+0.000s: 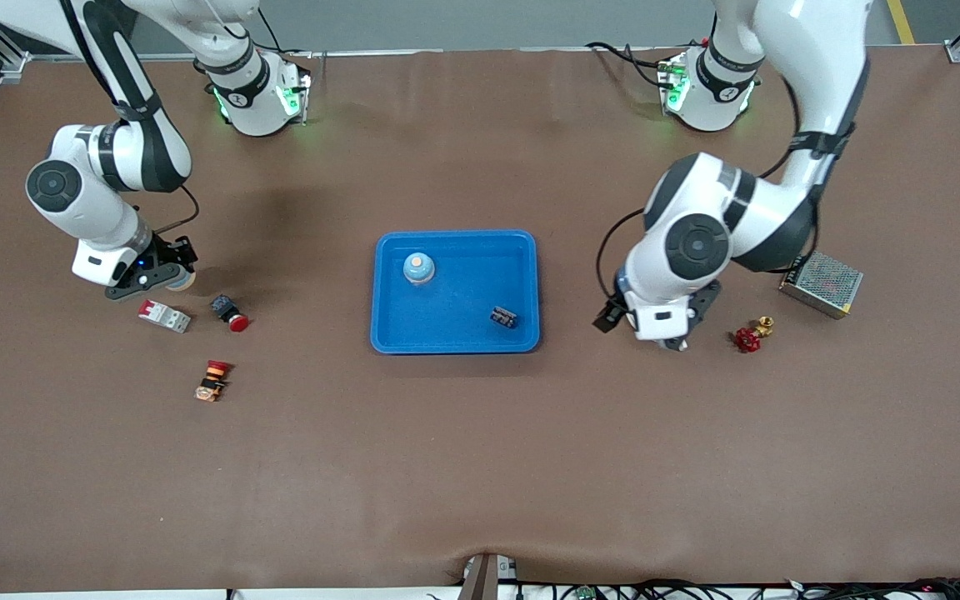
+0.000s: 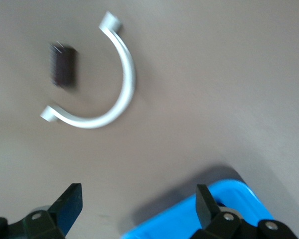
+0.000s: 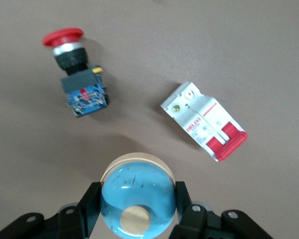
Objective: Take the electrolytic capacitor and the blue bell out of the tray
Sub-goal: 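Set the capacitor beside the white arc with the left gripper, then place the bell by the red button while the left gripper reaches the tray, then grasp the second capacitor with the left gripper while the right gripper reaches the tray, then grasp the second bell with the right gripper while the left gripper carries the capacitor, then place the capacitor near the white arc while the right gripper carries the bell, then lower the bell beside the first bell and open the right gripper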
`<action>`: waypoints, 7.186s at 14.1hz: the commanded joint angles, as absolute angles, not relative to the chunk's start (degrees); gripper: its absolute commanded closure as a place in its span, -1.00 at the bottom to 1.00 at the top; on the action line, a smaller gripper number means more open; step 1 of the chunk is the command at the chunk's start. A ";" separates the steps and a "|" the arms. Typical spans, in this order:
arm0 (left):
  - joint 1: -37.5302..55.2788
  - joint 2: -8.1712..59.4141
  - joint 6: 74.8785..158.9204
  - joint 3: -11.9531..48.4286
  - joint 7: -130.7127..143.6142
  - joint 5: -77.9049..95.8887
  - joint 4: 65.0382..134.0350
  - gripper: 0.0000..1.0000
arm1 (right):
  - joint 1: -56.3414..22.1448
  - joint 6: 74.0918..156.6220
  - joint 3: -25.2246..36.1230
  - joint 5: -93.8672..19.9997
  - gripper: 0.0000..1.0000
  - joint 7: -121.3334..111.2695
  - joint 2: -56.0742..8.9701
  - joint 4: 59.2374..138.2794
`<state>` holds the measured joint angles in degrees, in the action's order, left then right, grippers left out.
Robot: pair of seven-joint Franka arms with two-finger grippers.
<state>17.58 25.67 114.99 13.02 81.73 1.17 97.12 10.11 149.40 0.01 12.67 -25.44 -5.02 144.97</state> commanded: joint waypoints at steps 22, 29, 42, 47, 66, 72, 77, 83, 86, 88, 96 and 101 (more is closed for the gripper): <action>32.34 44.21 139.75 11.95 100.02 -2.02 92.72 0.23 | 5.39 121.52 -1.76 4.88 -1.00 -6.90 4.73 139.06; 31.73 38.60 134.50 10.90 99.76 -6.84 92.64 1.00 | -14.64 123.64 -1.76 -8.44 -1.00 34.31 7.91 136.76; 9.17 29.17 119.27 11.51 69.45 -5.11 92.46 1.00 | -40.07 156.61 -1.58 -10.20 -1.00 73.20 -14.23 135.80; 6.94 35.32 122.42 10.29 65.83 -5.18 92.20 1.00 | -43.15 156.36 -1.32 -9.76 -1.00 77.78 -21.70 128.95; 5.63 40.53 133.95 8.26 65.66 -11.07 91.23 -1.00 | -42.98 139.36 -0.27 -7.82 1.00 81.03 -26.19 114.73; 3.44 29.90 122.89 8.70 55.74 -10.37 91.14 -1.00 | -38.16 113.07 0.26 3.86 1.00 70.54 -25.58 101.53; 1.50 22.60 113.22 8.79 42.91 -9.93 91.14 -1.00 | -20.26 108.90 0.26 4.22 1.00 33.92 -21.01 100.72; -0.08 12.66 100.92 8.26 29.37 -10.29 87.82 -1.00 | 0.84 114.16 0.18 4.31 1.00 -5.83 -21.97 101.16; -0.26 10.65 94.32 8.26 26.29 -9.93 83.07 -1.00 | 6.41 118.20 0.09 3.43 1.00 -14.05 -24.51 101.34; -0.26 8.36 92.21 8.26 22.70 -9.84 82.97 -1.00 | 7.29 124.85 0.00 3.43 1.00 -14.24 -25.66 104.40; -1.22 2.38 87.28 8.26 7.66 -6.78 83.23 -1.00 | 10.10 140.53 -0.17 3.43 1.00 -17.66 -31.37 110.13; -1.24 -2.63 86.75 6.61 5.71 -0.62 87.10 -1.00 | 12.30 143.70 -0.26 3.34 1.00 -20.83 -33.84 110.13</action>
<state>-2.70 -0.17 86.91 7.93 6.68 -1.75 84.63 10.43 142.69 1.20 3.54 -19.12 -33.33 110.11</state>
